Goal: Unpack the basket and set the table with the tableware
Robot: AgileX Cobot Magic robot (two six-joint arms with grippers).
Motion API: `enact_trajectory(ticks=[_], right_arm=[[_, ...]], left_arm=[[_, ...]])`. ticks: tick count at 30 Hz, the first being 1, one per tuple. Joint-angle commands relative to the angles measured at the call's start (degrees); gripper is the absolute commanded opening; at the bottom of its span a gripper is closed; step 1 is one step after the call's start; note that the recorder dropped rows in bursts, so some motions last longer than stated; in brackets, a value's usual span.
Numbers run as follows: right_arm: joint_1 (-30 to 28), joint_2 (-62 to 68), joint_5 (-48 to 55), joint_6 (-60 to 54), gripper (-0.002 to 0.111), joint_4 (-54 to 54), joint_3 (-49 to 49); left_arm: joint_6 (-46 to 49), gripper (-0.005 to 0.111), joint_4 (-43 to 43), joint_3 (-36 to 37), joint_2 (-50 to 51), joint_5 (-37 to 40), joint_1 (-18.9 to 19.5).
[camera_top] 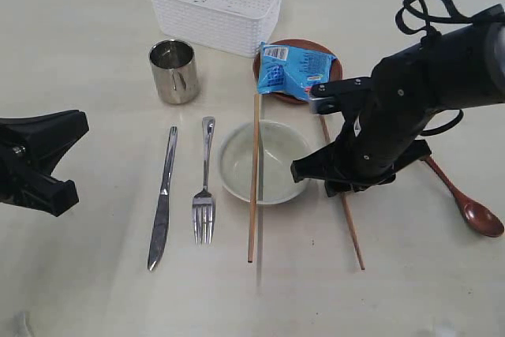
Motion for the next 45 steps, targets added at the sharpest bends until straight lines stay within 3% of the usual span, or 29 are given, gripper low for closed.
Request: enact_trajectory(ticks=[1,10,17,26,33,37,42,45], right_arm=[[-0.31,0.67,-0.23,2.02,0.028,0.31,0.14],[-0.31,0.67,-1.22,6.44,0.0,0.73,0.14],[-0.31,-1.14,-0.35,8.35,0.0,0.73,0.14],[-0.31,-12.81,10.59,9.56,0.0,0.73,0.14],[-0.31,-21.18,9.21,11.83,0.0,0.73,-0.48],[0.2,-21.3,10.2,11.71,0.0,3.84,-3.02],[5.05,-16.72,8.8,13.85,0.0,4.87,-7.52],[7.19,-11.46,3.89,16.58,0.0,5.46,-9.15]], left_arm=[[-0.04,0.0,0.0,0.41,-0.28,-0.03,-0.12],[-0.04,0.0,0.0,0.41,-0.28,-0.03,-0.12],[-0.04,0.0,0.0,0.41,-0.28,-0.03,-0.12],[-0.02,0.0,0.0,0.41,-0.28,-0.03,-0.12],[-0.02,0.0,0.0,0.41,-0.28,-0.03,-0.12],[-0.02,0.0,0.0,0.41,-0.28,-0.03,-0.12],[-0.02,0.0,0.0,0.41,-0.28,-0.03,-0.12],[-0.02,0.0,0.0,0.41,-0.28,-0.03,-0.12]])
